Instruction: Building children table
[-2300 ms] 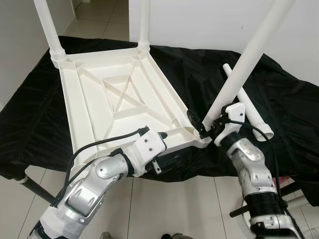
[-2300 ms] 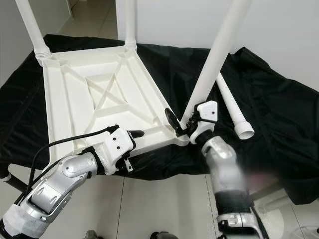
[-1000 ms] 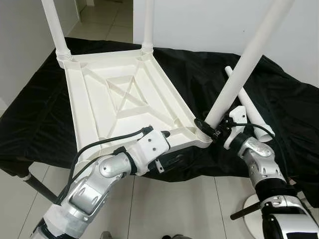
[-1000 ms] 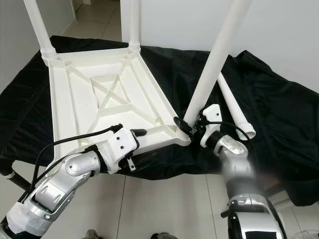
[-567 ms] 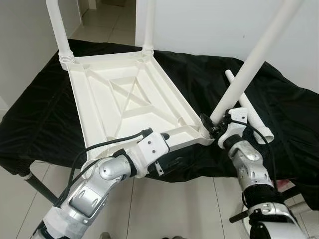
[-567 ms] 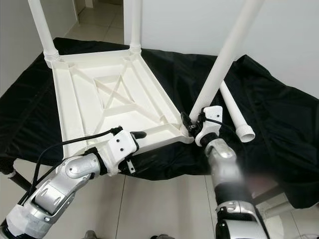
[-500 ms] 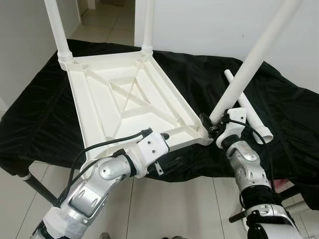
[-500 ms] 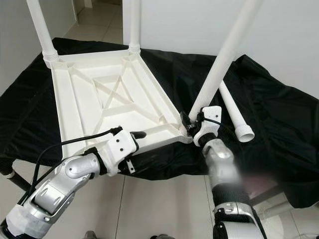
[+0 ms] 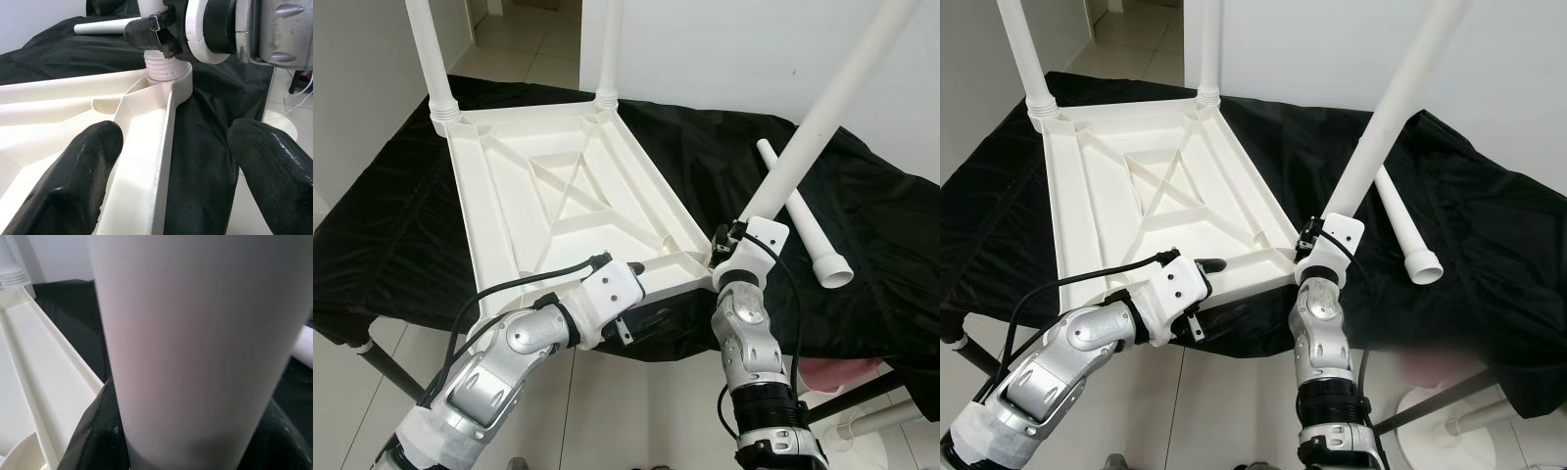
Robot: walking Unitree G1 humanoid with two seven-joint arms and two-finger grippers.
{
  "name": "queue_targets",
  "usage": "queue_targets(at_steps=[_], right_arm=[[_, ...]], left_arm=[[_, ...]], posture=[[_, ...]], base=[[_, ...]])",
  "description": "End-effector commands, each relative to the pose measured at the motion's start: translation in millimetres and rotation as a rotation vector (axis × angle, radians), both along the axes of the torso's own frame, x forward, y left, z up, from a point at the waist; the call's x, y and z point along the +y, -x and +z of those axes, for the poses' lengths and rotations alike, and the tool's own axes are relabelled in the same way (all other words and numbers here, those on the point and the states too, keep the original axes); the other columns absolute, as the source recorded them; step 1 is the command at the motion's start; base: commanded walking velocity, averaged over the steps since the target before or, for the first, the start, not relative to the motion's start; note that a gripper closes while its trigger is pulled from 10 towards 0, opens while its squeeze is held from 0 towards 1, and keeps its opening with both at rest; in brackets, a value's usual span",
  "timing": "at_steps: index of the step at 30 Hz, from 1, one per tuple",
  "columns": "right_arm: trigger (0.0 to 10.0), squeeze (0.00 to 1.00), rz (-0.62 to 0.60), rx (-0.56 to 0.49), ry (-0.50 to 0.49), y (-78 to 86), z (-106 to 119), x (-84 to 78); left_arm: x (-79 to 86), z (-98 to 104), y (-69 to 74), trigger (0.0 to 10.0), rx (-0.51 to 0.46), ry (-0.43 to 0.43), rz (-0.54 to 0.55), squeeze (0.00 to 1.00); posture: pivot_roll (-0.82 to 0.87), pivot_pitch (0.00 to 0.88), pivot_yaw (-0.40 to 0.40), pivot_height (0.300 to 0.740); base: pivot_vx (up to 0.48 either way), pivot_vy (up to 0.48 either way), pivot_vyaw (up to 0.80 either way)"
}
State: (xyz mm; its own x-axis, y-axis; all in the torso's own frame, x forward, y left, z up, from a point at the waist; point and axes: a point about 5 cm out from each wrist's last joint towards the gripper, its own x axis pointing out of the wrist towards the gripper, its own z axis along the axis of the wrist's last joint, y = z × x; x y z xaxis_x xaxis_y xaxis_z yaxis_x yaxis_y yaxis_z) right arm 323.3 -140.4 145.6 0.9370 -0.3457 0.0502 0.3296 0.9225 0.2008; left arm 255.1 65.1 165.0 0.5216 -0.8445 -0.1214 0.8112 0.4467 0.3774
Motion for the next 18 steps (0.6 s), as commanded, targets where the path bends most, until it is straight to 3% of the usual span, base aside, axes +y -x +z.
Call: queue_targets(at_steps=[1,6,7,11,18], right_arm=[[10.0,0.0,-0.039,0.054,-0.018,4.5,-10.5,-4.6],[10.0,0.0,-0.054,0.07,-0.009,6.1,-12.9,-11.8],[10.0,1.0,-0.046,0.055,-0.015,6.5,-11.8,-13.5],[10.0,1.0,-0.009,-0.01,0.007,7.1,-2.2,-16.2],[10.0,1.0,0.076,-0.01,0.071,-0.1,-0.5,-28.6]], left_arm=[[-4.2,-3.7,4.9,10.0,0.015,-0.025,-0.073,0.0],[-3.2,-4.0,3.2,10.0,0.008,-0.034,-0.07,0.0],[-3.0,-3.7,2.5,10.0,0.006,-0.035,-0.069,0.0],[-3.9,-1.7,1.9,10.0,0.003,-0.028,-0.076,0.0],[-3.8,-3.3,0.3,10.0,0.0,-0.042,-0.072,0.0]], posture=[[0.03,0.028,-0.089,0.74],[0.03,0.019,-0.086,0.74],[0.03,0.017,-0.086,0.74],[0.02,0.011,-0.084,0.74],[0.02,0.015,-0.085,0.74]], base=[[0.0,0.0,0.0],[0.0,0.0,0.0],[0.0,0.0,0.0],[0.0,0.0,0.0],[0.0,0.0,0.0]])
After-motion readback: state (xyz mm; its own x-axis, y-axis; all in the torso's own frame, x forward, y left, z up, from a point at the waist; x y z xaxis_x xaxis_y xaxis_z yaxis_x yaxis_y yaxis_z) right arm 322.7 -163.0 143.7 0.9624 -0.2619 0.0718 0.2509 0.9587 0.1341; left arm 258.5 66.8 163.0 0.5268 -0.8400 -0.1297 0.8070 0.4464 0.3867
